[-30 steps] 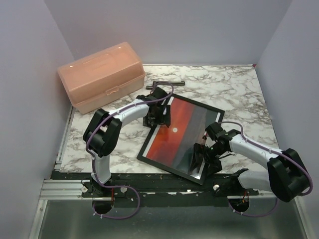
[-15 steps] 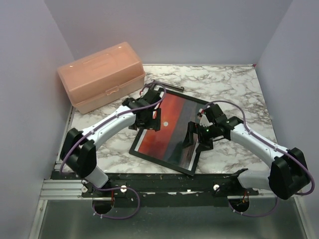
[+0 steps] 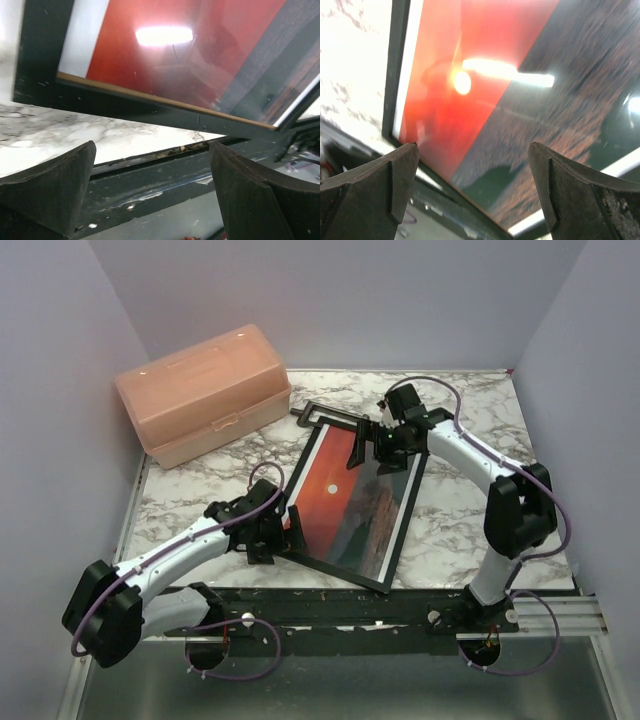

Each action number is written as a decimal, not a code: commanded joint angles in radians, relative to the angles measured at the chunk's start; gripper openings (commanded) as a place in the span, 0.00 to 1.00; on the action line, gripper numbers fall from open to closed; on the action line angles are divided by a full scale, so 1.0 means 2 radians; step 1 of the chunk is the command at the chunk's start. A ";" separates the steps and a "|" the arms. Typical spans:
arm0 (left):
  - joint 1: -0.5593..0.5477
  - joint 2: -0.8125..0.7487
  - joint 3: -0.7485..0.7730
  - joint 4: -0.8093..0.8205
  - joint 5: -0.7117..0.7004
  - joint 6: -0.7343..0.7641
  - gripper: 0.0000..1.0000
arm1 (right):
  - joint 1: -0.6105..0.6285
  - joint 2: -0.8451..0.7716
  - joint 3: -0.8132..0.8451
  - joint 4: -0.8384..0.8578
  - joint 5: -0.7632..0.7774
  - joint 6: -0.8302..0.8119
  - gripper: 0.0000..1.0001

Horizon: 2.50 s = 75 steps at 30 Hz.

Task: Put the photo into the frame
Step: Adjust the photo frame at the center of the board.

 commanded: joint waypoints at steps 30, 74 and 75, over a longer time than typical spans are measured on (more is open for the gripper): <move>0.006 0.043 -0.128 0.270 0.118 -0.134 0.93 | -0.163 0.307 0.261 -0.052 -0.040 -0.097 1.00; 0.107 0.300 0.246 0.094 0.137 0.065 0.92 | -0.169 -0.174 -0.282 0.027 0.025 0.054 1.00; 0.107 0.308 0.258 0.088 0.138 0.068 0.92 | -0.169 -0.175 -0.282 0.026 0.026 0.053 1.00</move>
